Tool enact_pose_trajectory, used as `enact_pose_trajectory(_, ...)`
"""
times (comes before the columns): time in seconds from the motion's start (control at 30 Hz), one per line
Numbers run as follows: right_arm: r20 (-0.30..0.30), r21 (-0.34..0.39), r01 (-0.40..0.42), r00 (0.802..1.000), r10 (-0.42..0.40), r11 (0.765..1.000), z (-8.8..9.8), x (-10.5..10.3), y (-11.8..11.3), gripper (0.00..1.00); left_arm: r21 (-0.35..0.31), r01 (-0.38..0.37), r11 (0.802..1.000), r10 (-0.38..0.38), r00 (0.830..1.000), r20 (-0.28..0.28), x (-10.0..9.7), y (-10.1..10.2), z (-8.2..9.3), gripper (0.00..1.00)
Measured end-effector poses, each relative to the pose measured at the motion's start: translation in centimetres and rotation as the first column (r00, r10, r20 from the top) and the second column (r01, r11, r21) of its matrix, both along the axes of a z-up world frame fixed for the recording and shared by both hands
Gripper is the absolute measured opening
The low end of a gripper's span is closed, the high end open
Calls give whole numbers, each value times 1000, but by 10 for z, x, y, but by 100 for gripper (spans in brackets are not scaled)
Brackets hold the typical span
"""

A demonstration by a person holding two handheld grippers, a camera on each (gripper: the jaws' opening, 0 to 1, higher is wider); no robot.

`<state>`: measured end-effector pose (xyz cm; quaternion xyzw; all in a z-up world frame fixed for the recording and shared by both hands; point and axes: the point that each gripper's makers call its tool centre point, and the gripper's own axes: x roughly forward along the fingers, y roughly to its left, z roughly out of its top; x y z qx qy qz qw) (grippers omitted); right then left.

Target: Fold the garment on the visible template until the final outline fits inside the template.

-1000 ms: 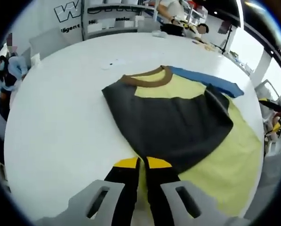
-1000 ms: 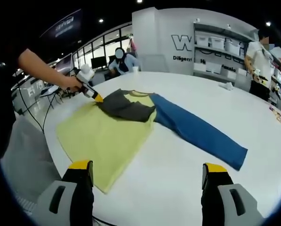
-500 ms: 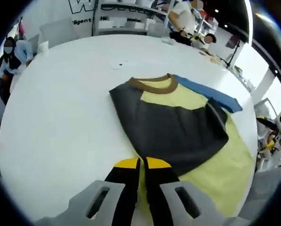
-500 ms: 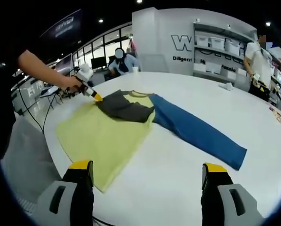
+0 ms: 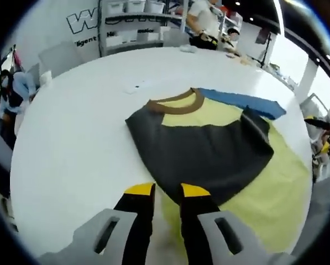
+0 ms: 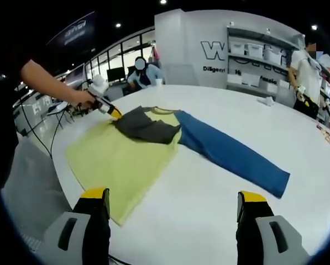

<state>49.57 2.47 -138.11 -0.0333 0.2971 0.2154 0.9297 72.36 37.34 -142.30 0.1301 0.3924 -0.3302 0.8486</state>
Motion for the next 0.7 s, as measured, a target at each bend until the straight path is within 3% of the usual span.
enact_pose_trajectory(0.27, -2, 2, 1, 1000, -1, 1000, 0, -1, -1, 94, 18, 26, 999, -26, 1000, -7, -2, -4, -7, 20)
enact_pose_trajectory(0.47, -5, 3, 11, 1000, -11, 1000, 0, -1, -4, 94, 62, 53, 997, -53, 999, -5, -1, 2, -13, 6)
enact_pose_trajectory(0.7, -5, 4, 10, 1000, -10, 1000, 0, -1, -1, 94, -15, -32, 999, 31, 998, -54, 3, 5, -6, 4)
